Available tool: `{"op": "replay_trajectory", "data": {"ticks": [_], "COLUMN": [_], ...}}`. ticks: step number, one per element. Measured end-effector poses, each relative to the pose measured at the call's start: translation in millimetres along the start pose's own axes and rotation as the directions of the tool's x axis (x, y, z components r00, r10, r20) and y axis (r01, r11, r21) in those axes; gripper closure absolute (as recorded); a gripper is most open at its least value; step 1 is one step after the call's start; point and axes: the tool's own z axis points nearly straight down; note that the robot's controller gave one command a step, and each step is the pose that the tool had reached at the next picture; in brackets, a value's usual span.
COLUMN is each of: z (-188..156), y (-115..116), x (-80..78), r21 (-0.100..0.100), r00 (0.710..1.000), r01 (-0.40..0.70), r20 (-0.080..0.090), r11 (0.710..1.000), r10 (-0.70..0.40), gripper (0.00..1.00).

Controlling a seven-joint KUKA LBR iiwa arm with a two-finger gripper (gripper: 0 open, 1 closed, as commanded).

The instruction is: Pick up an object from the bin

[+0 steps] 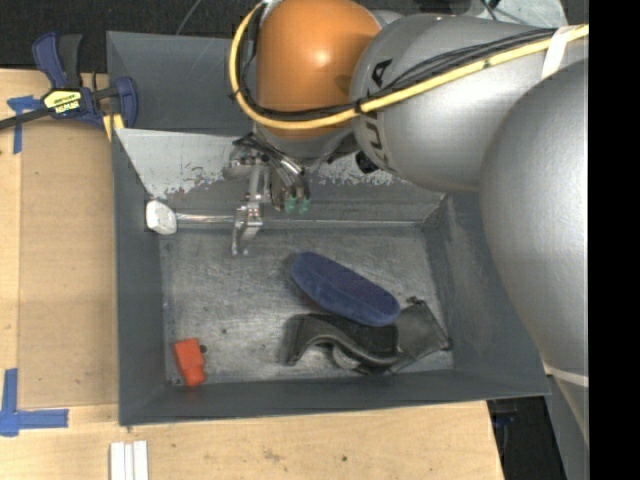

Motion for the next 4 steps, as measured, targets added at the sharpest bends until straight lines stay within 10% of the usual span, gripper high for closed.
{"op": "replay_trajectory", "data": {"ticks": [1,3,4], "z": [95,124,122], "y": [-62,-181,-180], "x": [5.0,70.7,67.8], "r21": [0.005,-0.005,-0.006], "r00": [0.982,0.87,0.871], "r01": [-0.188,-0.493,-0.491], "r20": [-0.006,0.009,0.017], "r11": [0.982,0.87,0.871], "r10": [0.188,0.493,0.491], "gripper": [0.0,0.0,1.0]}}
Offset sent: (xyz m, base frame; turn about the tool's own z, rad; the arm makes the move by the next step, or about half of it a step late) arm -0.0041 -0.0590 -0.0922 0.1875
